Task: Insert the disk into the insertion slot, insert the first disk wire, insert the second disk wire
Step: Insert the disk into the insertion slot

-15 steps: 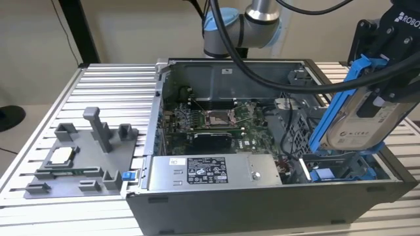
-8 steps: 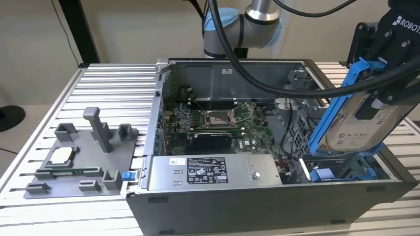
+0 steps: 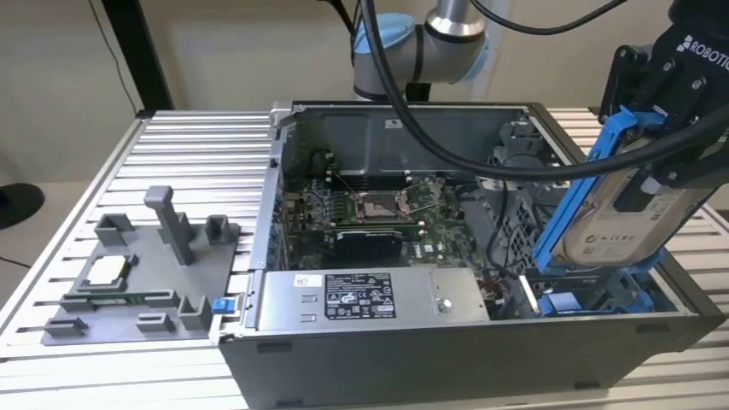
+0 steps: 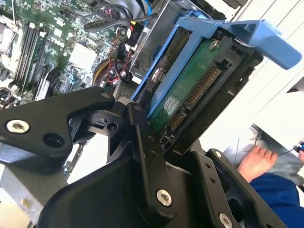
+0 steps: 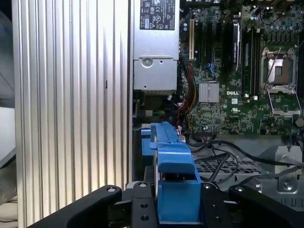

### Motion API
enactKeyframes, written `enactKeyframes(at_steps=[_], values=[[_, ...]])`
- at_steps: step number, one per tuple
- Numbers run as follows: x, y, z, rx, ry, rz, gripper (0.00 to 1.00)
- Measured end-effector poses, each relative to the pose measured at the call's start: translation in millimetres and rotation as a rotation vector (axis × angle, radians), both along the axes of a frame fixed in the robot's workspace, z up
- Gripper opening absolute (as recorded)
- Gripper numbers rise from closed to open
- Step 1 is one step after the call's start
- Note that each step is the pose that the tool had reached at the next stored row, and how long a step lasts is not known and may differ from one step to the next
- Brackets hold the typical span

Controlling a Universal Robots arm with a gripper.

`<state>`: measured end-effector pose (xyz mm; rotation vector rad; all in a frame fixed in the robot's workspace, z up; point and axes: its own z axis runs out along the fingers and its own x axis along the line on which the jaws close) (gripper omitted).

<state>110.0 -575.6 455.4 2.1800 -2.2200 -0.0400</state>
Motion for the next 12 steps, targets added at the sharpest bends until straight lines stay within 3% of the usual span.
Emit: enactKeyframes(at_steps=[12], values=[[0.0,0.0,-2.6,0.0001,0.0,0.0,0.0]])
